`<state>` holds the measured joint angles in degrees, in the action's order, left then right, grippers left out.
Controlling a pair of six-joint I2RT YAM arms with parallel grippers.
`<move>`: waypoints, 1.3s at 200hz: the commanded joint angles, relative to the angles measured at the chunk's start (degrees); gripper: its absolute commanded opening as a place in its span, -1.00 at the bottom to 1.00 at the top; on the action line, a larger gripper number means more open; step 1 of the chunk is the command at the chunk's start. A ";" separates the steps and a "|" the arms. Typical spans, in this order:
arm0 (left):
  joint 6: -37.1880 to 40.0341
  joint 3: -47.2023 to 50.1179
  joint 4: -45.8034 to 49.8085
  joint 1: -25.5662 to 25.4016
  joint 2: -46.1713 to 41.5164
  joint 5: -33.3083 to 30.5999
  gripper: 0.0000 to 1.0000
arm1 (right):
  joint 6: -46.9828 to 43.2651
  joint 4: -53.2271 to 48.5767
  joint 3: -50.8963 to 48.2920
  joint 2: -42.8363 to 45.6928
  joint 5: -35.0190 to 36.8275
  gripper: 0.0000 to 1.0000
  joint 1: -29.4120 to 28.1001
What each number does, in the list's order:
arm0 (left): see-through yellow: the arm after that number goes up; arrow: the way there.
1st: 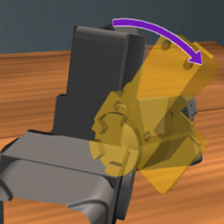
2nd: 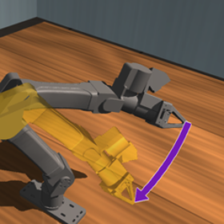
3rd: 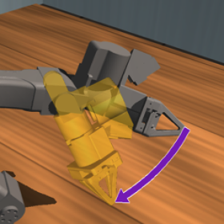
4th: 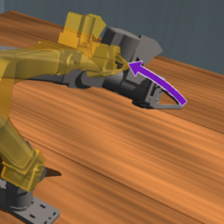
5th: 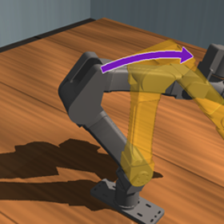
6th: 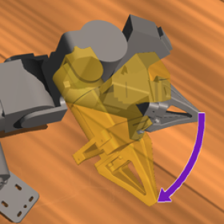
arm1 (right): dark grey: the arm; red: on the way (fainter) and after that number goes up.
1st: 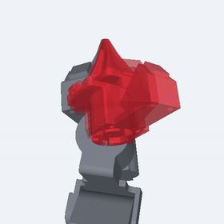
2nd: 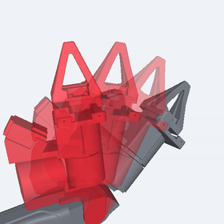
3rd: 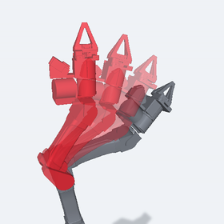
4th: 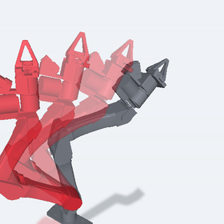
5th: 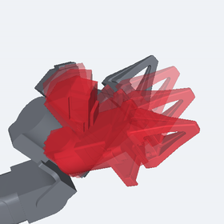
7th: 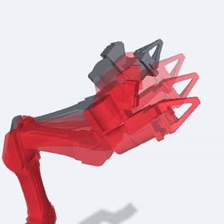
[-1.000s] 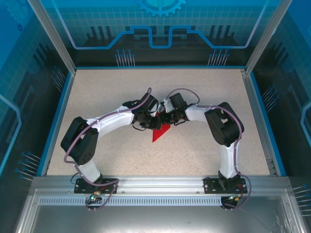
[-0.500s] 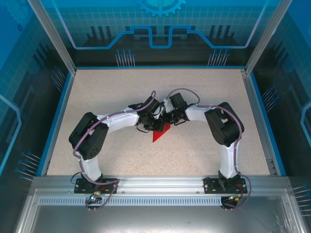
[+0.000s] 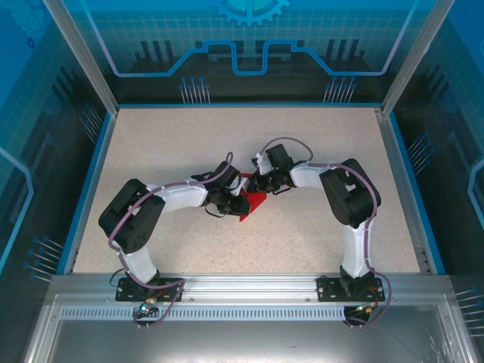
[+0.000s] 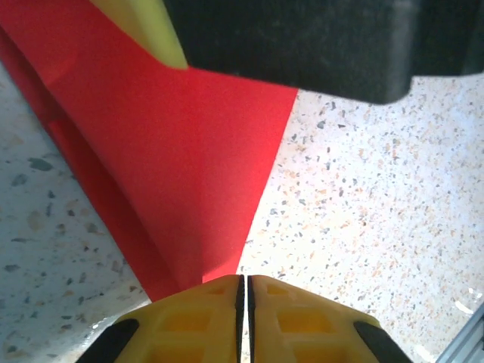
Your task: Fold a paper plane with a square sheet of paper (pick it up from the middle)
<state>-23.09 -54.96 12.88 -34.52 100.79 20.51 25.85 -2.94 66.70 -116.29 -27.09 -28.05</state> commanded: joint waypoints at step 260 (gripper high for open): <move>3.88 1.33 -0.92 1.51 3.70 -5.62 -0.78 | -1.13 -2.82 -2.27 0.14 1.15 -0.59 1.11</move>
<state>-20.80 -54.52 11.03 -33.43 103.24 16.71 25.41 -2.48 66.37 -116.27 -27.49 -27.97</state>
